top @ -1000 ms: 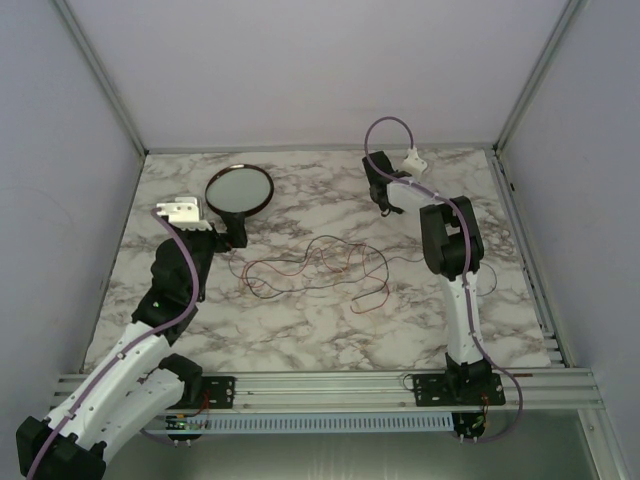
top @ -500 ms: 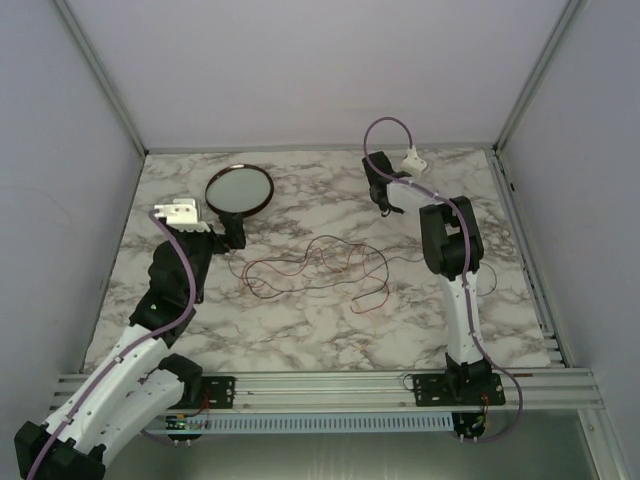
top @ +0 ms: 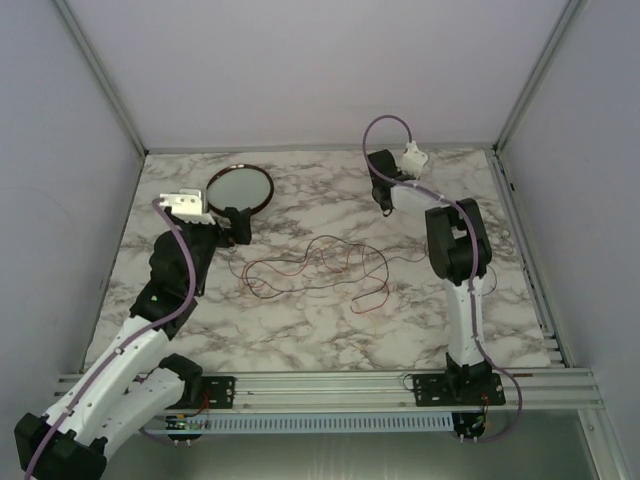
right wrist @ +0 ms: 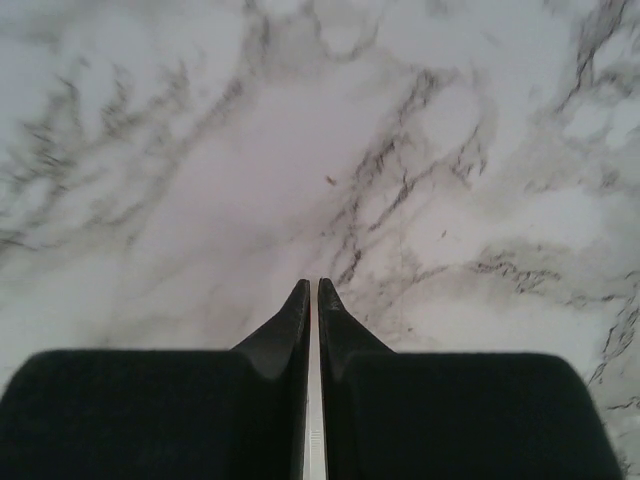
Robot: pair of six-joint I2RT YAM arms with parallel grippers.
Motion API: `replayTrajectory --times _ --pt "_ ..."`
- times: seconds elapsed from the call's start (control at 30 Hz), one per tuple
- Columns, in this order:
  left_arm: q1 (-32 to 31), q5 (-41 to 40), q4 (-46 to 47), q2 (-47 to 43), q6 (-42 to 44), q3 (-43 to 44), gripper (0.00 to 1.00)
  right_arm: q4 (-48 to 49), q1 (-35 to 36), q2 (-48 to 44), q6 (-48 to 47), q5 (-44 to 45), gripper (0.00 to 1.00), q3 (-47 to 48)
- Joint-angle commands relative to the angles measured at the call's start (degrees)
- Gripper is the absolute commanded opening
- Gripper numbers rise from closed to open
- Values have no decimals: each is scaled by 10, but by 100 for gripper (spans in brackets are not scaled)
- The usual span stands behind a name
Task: Zip-tie the wires
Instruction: Pick up the ribbon at the center of the board.
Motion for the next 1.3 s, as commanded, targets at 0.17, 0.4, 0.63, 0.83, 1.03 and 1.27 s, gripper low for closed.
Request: replayTrajectory --times 0.17,0.4,0.63,0.83,1.03,1.27 --pt "1 92 75 42 -12 38 100 241 23 -146 -146 37 0 -73" --pt "1 176 131 89 -35 72 100 440 40 -285 -261 11 0 -188" --pt "-17 303 236 171 -112 87 100 368 47 -423 -260 -71 0 -208" --pt "-104 324 316 293 -119 146 100 317 50 -531 -263 -257 0 -234" --pt "-155 319 381 375 -140 196 100 293 55 -603 -248 -412 0 -272" --pt "-199 295 399 437 -137 242 100 274 80 -656 -204 -385 0 -315"
